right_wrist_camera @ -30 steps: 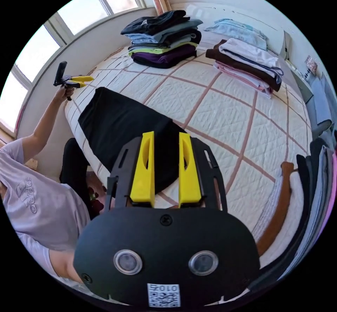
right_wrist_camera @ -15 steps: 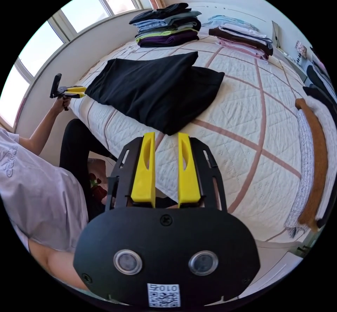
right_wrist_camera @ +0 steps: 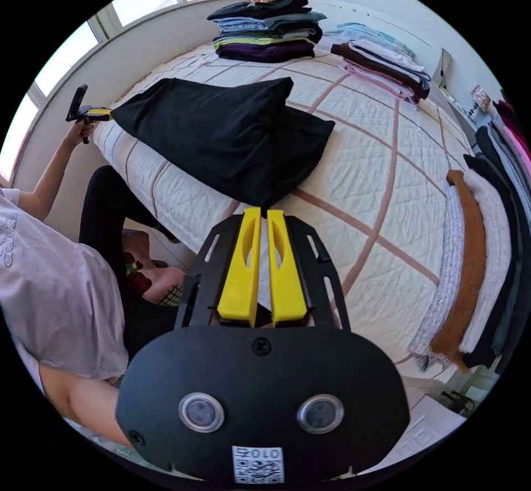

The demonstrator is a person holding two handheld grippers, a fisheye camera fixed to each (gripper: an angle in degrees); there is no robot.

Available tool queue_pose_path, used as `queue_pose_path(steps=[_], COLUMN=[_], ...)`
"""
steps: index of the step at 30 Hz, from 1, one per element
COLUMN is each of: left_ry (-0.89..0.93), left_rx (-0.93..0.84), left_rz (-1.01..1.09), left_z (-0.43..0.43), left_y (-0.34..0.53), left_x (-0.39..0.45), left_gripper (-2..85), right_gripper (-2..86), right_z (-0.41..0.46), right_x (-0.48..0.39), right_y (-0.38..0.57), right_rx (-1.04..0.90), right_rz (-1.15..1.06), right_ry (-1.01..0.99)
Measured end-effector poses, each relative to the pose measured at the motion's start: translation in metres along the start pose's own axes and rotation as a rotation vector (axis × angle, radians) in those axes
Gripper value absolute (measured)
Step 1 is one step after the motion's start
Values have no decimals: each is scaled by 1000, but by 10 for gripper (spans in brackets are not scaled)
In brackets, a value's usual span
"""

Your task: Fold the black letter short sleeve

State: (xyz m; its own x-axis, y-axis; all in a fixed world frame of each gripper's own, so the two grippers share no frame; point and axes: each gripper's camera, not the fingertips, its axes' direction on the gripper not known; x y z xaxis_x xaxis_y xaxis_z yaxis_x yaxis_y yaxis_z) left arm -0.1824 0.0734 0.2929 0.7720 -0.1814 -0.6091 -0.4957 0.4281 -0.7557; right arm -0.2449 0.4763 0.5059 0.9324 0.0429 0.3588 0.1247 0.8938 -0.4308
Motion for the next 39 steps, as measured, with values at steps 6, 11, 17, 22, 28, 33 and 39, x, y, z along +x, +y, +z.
queue_pose_path(steps=[6,11,17,22,28,33,39], left_ry=[93,44,-32,-71,-47,-85,83], left_rx=[-11,37,169,-87,-3,262,351], left_rz=[-135,-176,-90,44,-112,-472,-705], left_z=[21,-26,-65,9,-24,-91,-73], left_y=[30,52,13,-32,0,79,130], left_x=[-35,-31,-3,18,-20,-41,-83], left_gripper=[18,48,62,63,77,100,115], right_gripper=[50,106,103,53,35,57,111], right_z=[16,-26,-49,4,31,-40,-26], right_x=[2,-2,3,-19,-29,-94,-212], right_y=[16,33,-31,-95,-105,-63,-43], right_rx=[-21,81,307,140,-74,281,476], right_rz=[49,85,135,159,277,179,-123], right_ry=[-55,-46,-195,-146,340,155,-94])
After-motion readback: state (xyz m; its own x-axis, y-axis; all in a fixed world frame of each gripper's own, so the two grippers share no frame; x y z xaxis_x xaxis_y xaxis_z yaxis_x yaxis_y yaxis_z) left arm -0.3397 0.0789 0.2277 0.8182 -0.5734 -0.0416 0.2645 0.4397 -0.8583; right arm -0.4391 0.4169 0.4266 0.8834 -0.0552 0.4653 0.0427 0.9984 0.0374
